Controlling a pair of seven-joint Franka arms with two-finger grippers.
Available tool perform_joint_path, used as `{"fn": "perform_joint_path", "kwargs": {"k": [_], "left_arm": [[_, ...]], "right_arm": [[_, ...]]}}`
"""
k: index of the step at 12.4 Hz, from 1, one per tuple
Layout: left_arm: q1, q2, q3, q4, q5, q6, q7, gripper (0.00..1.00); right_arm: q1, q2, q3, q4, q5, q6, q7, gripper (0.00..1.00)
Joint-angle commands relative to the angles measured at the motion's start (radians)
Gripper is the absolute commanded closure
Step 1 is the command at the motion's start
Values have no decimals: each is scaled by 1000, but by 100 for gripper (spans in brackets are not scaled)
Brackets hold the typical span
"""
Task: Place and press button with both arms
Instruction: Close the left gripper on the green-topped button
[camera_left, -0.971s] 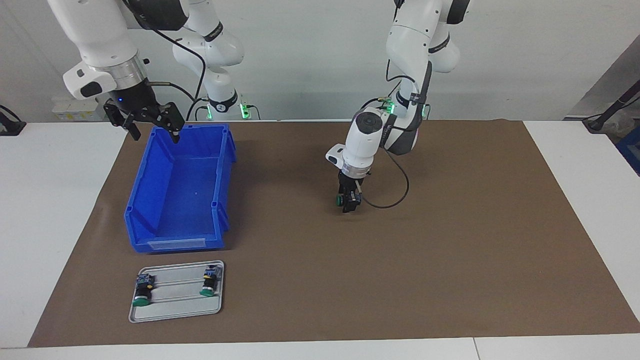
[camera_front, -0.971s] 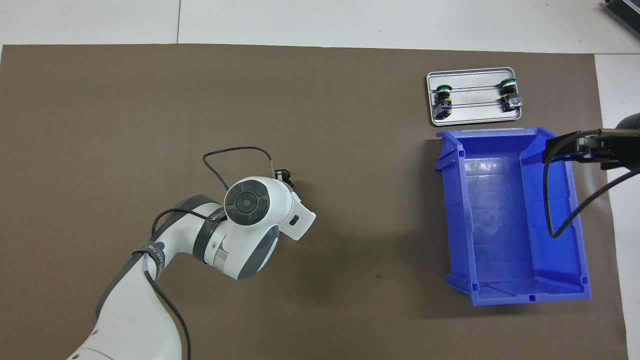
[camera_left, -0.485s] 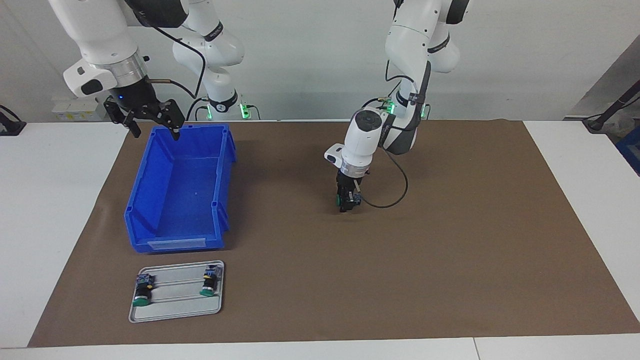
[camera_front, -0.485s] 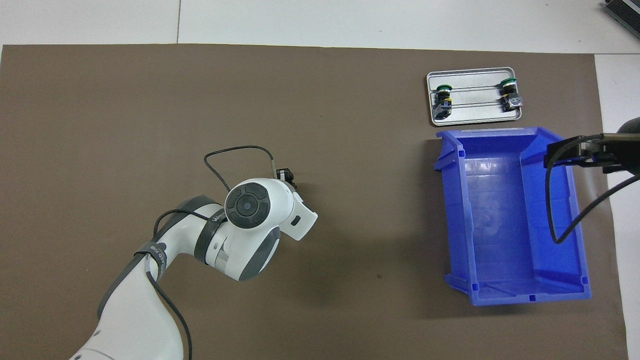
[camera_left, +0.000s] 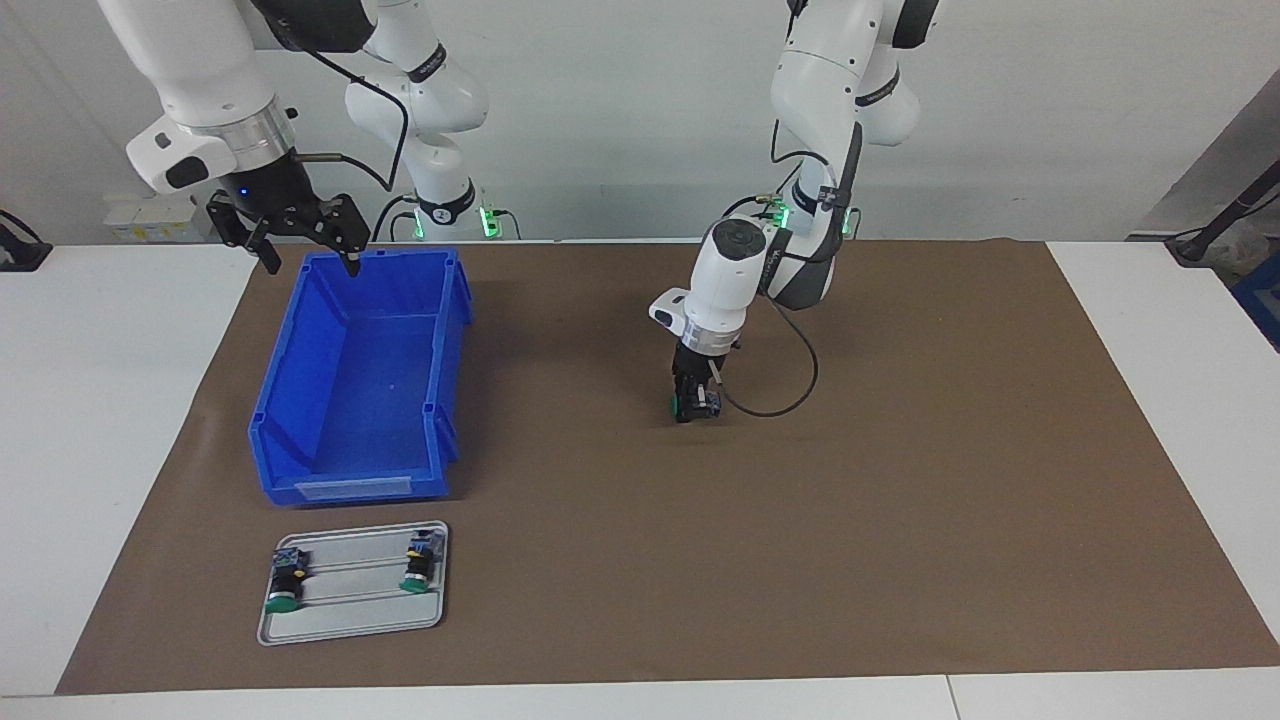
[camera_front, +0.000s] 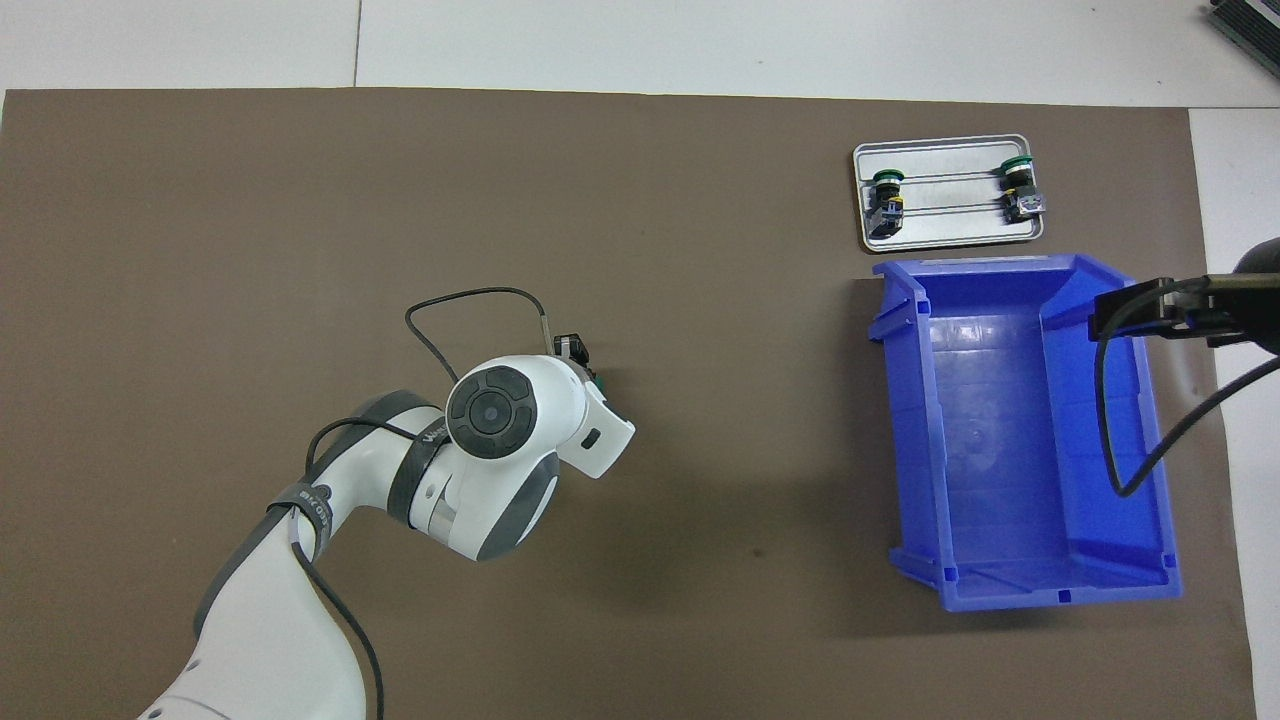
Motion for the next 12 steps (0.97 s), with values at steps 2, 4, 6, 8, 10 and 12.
{"fn": "perform_joint_path", "kwargs": {"k": [2,4,6,8,10,12], "left_arm": [[-10,14,15,33,3,25,-14,80],[0,25,13,76,0,26,-21,84],[7,25,13,108,-12,26,-52,84],[19,25,13,142,-14,14,-102,91],[30,25,13,183,-33,-50,-131,97],[42,23,15,247,-47,-191,-148,100]], "right_arm": [[-14,-27,5,-28,20,-9,1,0],[-13,-29,5,-30,20,-11,19,0],[-13,-27,5,-30,20,-11,27,0],[-13,-29,5,-30,20,-9,27,0],[-14,-27,5,-30,20,-9,25,0],[-14,-27,5,-28,19,-9,25,0]]}}
